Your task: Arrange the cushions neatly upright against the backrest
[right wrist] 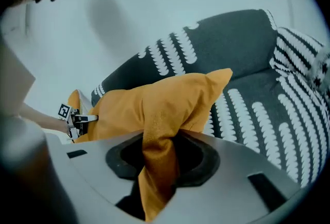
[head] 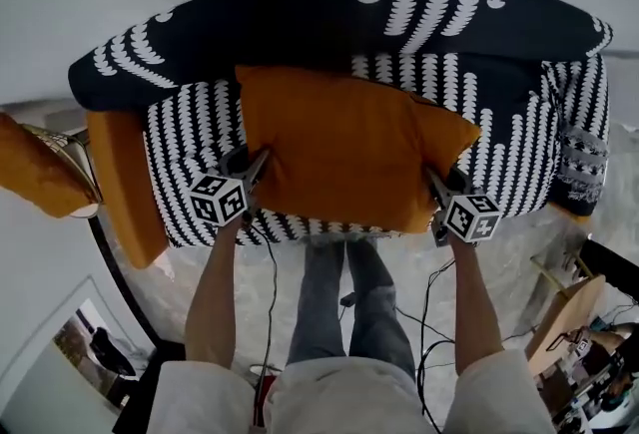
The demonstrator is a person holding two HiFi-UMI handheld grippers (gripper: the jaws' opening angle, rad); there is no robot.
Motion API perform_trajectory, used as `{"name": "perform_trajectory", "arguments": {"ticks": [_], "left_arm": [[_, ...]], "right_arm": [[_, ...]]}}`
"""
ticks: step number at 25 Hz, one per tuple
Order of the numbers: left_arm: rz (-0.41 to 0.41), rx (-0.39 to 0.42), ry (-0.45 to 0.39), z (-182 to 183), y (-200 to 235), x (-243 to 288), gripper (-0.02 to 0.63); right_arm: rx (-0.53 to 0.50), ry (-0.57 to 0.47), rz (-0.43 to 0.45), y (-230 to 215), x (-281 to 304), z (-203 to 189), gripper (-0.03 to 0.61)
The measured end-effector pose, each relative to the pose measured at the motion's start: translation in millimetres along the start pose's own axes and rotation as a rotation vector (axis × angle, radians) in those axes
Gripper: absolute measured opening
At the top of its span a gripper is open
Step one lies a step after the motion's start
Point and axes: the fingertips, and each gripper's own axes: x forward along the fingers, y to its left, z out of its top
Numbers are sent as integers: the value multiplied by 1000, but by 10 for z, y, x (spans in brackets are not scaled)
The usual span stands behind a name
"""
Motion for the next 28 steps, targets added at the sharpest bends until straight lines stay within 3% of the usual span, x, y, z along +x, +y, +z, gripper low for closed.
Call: {"name": "perform_trajectory", "arguments": {"ticks": [7, 12, 16, 24, 28], "left_arm": [[68, -78, -107, -272, 28, -479, 120], [100, -125, -163, -312, 105, -710, 120], [107, -120, -222, 33, 242, -747, 120], [106, -9, -329, 1112, 435, -642, 120], [95, 16, -316, 1187, 399, -589, 120]], "right_arm": [[-231, -24, 80, 356, 54, 352, 153], [-315, -19, 127, 576, 208, 547, 153], [-374, -65, 142, 735, 371, 957, 153], [-434, -196, 165, 852, 655, 1916, 161], [-451, -208, 168, 812, 608, 1990, 172]]}}
